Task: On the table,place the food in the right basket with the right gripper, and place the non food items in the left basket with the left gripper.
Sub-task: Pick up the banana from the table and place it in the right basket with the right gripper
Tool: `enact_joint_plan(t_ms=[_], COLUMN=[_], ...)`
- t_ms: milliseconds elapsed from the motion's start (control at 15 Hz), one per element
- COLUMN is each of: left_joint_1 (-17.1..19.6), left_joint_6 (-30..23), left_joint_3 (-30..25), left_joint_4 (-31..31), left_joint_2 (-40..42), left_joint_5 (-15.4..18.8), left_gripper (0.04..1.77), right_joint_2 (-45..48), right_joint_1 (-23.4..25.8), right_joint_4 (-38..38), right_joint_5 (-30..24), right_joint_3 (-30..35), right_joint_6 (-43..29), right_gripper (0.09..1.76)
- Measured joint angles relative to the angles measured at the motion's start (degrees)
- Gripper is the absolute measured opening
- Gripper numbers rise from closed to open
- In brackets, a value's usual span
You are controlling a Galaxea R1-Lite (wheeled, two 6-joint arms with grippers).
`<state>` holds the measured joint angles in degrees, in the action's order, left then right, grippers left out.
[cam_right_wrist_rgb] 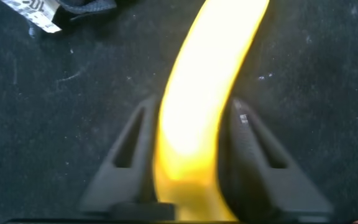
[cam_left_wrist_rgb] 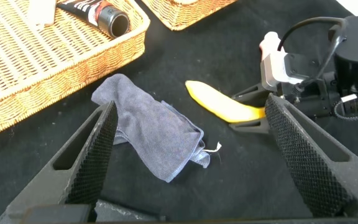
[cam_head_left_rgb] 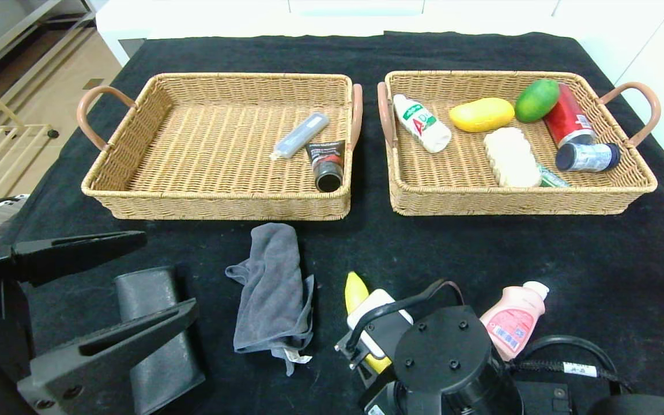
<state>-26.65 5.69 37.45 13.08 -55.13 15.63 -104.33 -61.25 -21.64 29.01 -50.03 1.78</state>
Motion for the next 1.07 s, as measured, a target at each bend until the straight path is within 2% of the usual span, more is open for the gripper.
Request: enact_joint_plan(t_ms=[67, 133, 733, 1067], left_joint_1=[0.00, 0.02, 0.02, 0.02], left_joint_6=[0.00, 0.00, 0.43, 0.41], left_joint_3=[0.00, 0.00, -0.38, -0.38], left_joint_4=[0.00, 0.01, 0.00, 0.00], left_joint_2=[0.00, 0.00, 0.02, -0.02], left_joint_5=[0.00, -0.01, -0.04, -0.06], left_gripper=[1.72, 1.72, 1.72, 1.72], right_joint_2=[0.00, 0.00, -0.16, 3.32], right_joint_1=[0.15, 0.22, 0.28, 0.88], right_joint_4=[0.00, 0.00, -0.49, -1.43], right_joint_5=[0.00, 0.00, 0.01, 0.26], right_joint_3=[0.01, 0.04, 0.04, -0.60], right_joint_6=[-0.16, -0.18, -0.10, 0.12], right_gripper=[0.68, 0.63, 0.63, 0.63])
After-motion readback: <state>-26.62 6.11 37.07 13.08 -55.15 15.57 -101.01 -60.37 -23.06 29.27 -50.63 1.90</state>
